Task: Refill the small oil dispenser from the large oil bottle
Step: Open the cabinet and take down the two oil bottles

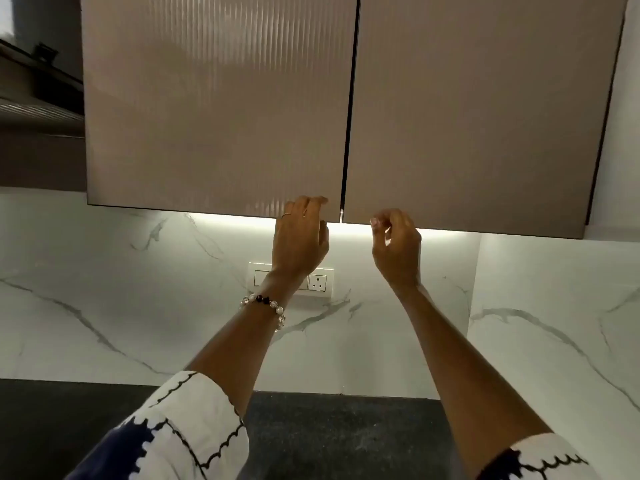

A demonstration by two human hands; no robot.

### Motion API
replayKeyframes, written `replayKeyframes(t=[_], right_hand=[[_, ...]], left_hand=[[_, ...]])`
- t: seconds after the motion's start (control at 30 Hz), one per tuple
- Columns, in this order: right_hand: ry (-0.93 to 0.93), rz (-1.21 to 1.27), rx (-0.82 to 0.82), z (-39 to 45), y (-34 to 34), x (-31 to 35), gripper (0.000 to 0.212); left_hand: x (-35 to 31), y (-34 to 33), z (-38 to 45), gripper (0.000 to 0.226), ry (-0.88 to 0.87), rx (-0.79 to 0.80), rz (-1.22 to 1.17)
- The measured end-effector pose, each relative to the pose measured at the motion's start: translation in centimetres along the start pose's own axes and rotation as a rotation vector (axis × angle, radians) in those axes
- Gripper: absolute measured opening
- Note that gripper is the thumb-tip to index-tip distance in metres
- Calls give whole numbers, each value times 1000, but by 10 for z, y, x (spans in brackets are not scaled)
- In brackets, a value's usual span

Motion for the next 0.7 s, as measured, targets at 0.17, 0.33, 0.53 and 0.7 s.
replayKeyframes(t=[0.17,0.33,0.53,0.7], right_hand=[[-1014,512,-249,-2,-14,-17,25],[-1308,1249,-222,12,-24,-2,32],[-1342,1458,-216,21,-20,14,34],[-1368,1452,-155,11,4,32,21]], left_hand=[[-2,-9,2,28,66,-16,-84],[-1,-15,2,25,148,-3,-238],[0,-17,4,20,366,-28,-437],[-19,-11,3,13,717,45,-753]])
Point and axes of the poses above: each hand's wrist, its own z-axis towards the middle knuckle, its own y-axis out of the back of the hand, x = y × z, the point moved 2 cm from there along z, towards the middle knuckle, and after that the axes turned 5 degrees about z, right-handed, at the moved point
